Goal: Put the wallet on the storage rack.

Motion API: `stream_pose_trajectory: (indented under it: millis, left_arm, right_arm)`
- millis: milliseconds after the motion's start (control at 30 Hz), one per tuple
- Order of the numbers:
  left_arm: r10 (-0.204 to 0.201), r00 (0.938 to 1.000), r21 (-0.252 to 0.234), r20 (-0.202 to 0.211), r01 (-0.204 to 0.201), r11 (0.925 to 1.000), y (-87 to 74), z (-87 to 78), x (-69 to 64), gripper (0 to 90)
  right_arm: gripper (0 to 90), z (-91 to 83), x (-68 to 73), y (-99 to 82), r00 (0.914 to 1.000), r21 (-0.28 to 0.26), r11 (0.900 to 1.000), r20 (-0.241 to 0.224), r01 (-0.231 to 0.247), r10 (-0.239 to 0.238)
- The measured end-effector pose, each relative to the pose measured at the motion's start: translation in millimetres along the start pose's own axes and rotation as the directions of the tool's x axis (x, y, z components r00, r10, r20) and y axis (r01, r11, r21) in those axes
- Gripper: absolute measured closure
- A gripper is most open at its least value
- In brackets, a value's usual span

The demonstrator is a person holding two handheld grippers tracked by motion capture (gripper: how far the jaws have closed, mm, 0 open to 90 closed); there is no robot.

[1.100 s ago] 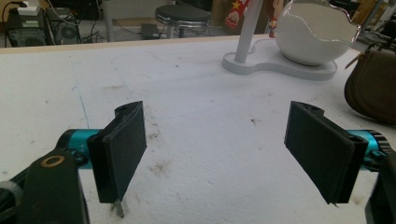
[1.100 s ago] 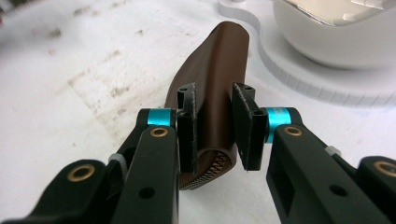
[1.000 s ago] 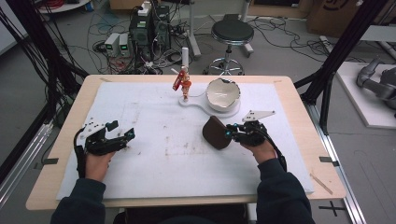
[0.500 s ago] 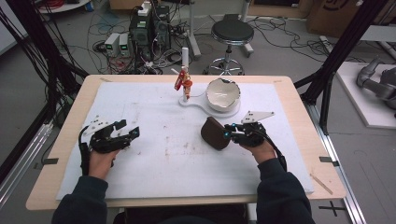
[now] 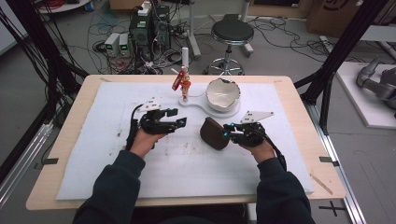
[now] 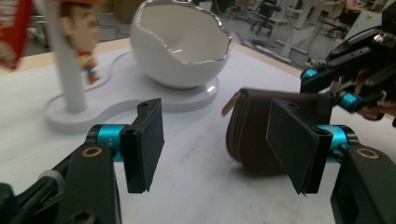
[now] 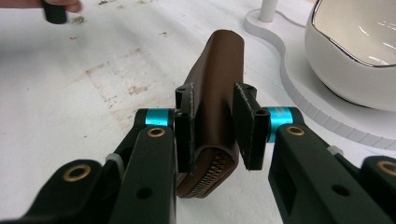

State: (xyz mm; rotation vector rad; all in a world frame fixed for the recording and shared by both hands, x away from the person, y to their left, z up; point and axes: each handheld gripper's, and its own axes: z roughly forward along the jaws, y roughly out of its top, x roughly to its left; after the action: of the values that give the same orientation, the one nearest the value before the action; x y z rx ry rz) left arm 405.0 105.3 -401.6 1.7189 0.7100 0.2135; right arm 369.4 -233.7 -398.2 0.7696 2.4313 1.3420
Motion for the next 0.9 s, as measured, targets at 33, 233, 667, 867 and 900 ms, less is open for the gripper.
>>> stream_pose_trajectory:
  millis: [33, 233, 667, 867, 900]
  left_arm:
    - [-0.004, 1.0, 0.007, 0.009, 0.004, 1.0, 3.6, 9.7, -1.4, 37.0]
    - [-0.027, 0.9994, 0.054, -0.02, 0.028, 0.9982, 16.1, 50.2, -4.8, 41.6]
    - [-0.002, 0.9989, 0.124, -0.046, 0.008, 0.9922, 13.8, 69.6, -10.5, 47.6]
    - [0.003, 0.998, 0.138, -0.064, 0.006, 0.9905, 13.9, 67.2, -8.1, 47.5]
    - [0.004, 0.9979, 0.138, -0.065, 0.005, 0.9904, 14.0, 67.0, -8.1, 47.4]
  right_arm:
    - [71.7, -0.2, 0.6, 0.2, 1.0, 0.004, 1.0, 0.001, -0.002, 0.002]
    - [71.4, 0.5, 2.6, 1.6, 1.0, 0.004, 1.0, 0.002, 0.009, -0.009]
    - [66.8, 1.1, 3.4, 2.1, 0.9998, -0.006, 0.9999, -0.017, 0.01, -0.01]
    - [32.6, 7.1, -0.6, -1.2, 0.9959, 0.019, 0.9962, -0.03, -0.085, 0.085]
    - [31.2, 10.3, -1.7, -2.7, 0.9943, 0.046, 0.994, -0.032, -0.1, 0.101]
